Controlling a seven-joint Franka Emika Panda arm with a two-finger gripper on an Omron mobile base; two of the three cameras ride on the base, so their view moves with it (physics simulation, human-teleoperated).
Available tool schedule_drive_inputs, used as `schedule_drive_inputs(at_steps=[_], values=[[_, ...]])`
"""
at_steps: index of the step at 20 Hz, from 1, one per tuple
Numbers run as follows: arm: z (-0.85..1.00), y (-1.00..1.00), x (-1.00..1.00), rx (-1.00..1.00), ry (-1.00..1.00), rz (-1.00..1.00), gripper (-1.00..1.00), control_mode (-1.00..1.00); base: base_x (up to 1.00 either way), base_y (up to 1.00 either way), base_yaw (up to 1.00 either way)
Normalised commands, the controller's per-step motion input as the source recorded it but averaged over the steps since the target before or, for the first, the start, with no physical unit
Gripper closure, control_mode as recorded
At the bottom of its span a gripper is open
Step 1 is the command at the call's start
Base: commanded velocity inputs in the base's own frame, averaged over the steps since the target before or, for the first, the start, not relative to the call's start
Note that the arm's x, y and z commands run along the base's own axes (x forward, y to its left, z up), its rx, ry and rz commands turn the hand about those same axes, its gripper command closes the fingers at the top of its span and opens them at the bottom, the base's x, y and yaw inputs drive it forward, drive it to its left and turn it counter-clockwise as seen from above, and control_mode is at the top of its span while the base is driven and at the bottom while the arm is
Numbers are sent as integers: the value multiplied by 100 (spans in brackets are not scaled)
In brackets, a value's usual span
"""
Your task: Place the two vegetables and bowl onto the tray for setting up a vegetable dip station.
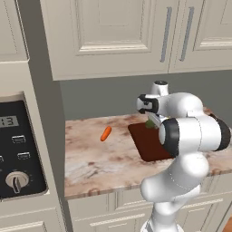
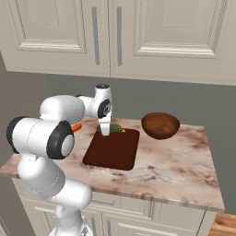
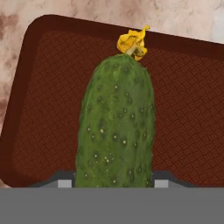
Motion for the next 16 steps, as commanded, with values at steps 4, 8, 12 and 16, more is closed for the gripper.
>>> schedule_drive_inputs(at_steps=[4,8,12,16], values=[[-25,-18,11,11,-10,0,100,-100,0,0,0],[-26,-6,8,4,-12,0,100,-100,0,0,0],[-29,0,12,0,-12,0,100,-100,0,0,0],[-9,0,24,1,-4,0,100,-100,0,0,0]])
